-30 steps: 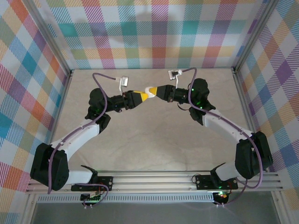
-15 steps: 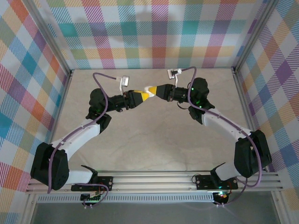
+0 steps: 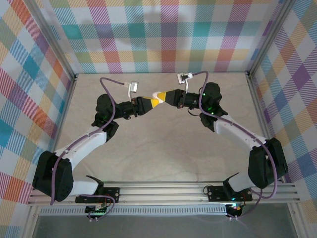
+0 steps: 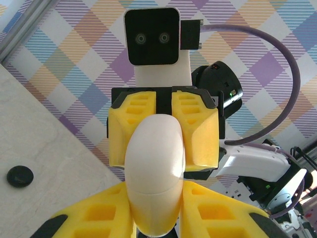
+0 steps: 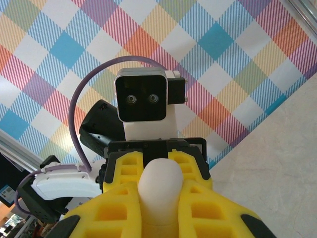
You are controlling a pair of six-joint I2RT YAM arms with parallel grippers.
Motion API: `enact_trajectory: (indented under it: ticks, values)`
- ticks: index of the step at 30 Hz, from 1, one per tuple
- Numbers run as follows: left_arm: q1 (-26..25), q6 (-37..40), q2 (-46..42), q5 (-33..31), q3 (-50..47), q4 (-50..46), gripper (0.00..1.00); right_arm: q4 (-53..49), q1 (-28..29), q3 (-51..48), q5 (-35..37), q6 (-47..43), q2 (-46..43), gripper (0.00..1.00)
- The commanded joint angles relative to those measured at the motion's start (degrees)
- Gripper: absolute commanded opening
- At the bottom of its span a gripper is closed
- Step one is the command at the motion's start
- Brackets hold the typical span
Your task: Insert wireless bluetooth earbuds into charging case
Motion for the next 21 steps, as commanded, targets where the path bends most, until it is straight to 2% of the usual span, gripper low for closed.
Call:
enact_trajectory:
  ticks: [1, 4, 9, 13, 16, 17, 19, 21]
  values:
    - [-0.80, 1.67, -1.42, 0.03, 2.37, 1.57, 0.26, -2.18, 0.94, -0.83, -0.57, -3.89, -1.50, 0.00]
    - [-0.80, 1.20, -1.21, 0.03, 2.68, 1.57, 0.32, -1.48, 0.91, -1.54, -0.76, -3.89, -2.01, 0.00]
    - [-0.80, -0.35, -0.47, 0.90, 3.22, 3.39, 0.32, -0.62, 1.00, -1.48, -0.49, -3.43, -1.80, 0.00]
    - [-0.88, 0.13, -0.91, 1.51, 3.08, 2.71, 0.21, -0.63, 1.00, -1.28, 0.06, -3.50, -1.62, 0.00]
    - [-0.87, 4.44, -2.70, 1.26, 2.90, -3.08, 0.11, -1.59, 1.00, -0.91, 0.69, -3.79, -1.81, 0.00]
    - [-0.89, 6.55, -3.41, 1.16, 2.83, -5.75, 0.09, -2.52, 1.00, -0.80, 1.14, -4.15, -1.97, 0.04]
    - [-0.89, 13.73, -5.47, 0.60, 3.62, -14.51, 0.04, -7.33, 0.99, 0.02, 2.18, -6.31, -2.93, 0.24]
    - [-0.97, 23.48, -7.44, -0.58, 5.46, -27.24, 0.00, -13.66, 1.00, 1.47, 2.81, -10.42, -4.38, 0.35]
